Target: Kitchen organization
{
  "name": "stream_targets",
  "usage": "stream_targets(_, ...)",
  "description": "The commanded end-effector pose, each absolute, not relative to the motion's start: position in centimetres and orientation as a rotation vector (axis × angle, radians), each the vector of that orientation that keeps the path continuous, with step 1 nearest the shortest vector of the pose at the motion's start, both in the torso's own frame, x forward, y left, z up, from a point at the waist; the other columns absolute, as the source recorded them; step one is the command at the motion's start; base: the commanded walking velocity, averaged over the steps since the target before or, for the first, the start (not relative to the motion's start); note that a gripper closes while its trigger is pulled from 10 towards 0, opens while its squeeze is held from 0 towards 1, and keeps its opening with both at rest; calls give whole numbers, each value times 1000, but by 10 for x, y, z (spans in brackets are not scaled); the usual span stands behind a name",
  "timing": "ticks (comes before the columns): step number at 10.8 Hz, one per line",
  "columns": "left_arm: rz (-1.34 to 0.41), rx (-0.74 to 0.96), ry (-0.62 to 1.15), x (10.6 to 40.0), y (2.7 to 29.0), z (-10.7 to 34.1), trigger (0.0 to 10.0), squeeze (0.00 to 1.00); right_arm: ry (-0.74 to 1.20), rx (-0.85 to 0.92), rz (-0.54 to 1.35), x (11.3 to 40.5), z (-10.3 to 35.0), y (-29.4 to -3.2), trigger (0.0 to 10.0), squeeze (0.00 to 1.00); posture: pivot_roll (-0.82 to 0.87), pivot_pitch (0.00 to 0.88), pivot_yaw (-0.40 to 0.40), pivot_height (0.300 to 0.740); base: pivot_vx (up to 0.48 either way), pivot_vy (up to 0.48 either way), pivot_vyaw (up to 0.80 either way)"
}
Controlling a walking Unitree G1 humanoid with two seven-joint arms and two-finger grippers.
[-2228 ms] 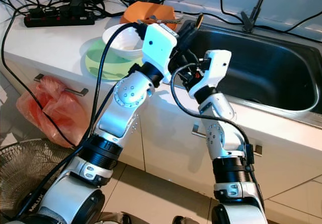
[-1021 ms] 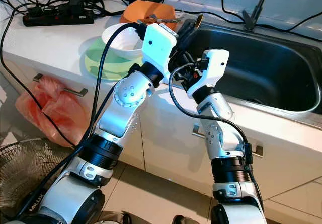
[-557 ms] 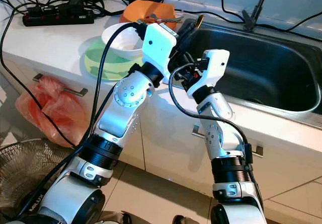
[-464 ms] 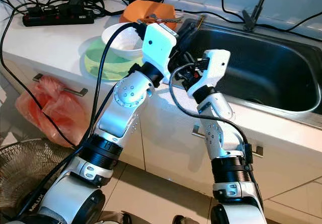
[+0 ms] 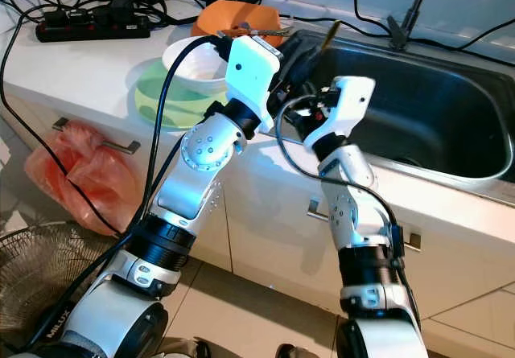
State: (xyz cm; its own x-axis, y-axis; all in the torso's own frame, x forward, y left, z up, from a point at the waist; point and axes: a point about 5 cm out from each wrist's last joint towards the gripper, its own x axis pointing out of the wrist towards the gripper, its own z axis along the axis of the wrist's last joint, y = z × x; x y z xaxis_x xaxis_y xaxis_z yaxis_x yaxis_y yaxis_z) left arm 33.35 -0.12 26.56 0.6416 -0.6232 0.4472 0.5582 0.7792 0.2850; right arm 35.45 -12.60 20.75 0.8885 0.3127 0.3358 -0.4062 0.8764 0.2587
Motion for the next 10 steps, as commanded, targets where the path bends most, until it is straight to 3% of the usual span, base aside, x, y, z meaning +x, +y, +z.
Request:
stream_targets(1, -684, 117, -588, 330, -3, 274, 10000, 1000, -322, 318, 355, 356, 214, -131, 10000, 0, 3, 86, -36, 740, 0, 0, 0)
stream_targets(2, -682, 116, -588, 330, -2, 273, 10000, 1000, -353, 297, 308, 363, 223, -140, 10000, 0, 4, 85, -37, 740, 0, 0, 0)
stream_targets(3, -678, 115, -581, 330, 0, 271, 10000, 733, -363, 284, 282, 368, 227, -145, 10000, 0, 5, 85, -38, 740, 0, 0, 0)
stream_targets(4, -674, 111, -559, 330, 3, 264, 10000, 0, -366, 279, 253, 373, 230, -152, 10000, 0, 12, 87, -41, 740, 0, 0, 0)
stream_targets(10, -771, 41, -377, 327, 25, 228, 10000, 0, -361, 232, 185, 387, 229, -168, 10000, 0, 28, 95, -47, 740, 0, 0, 0)
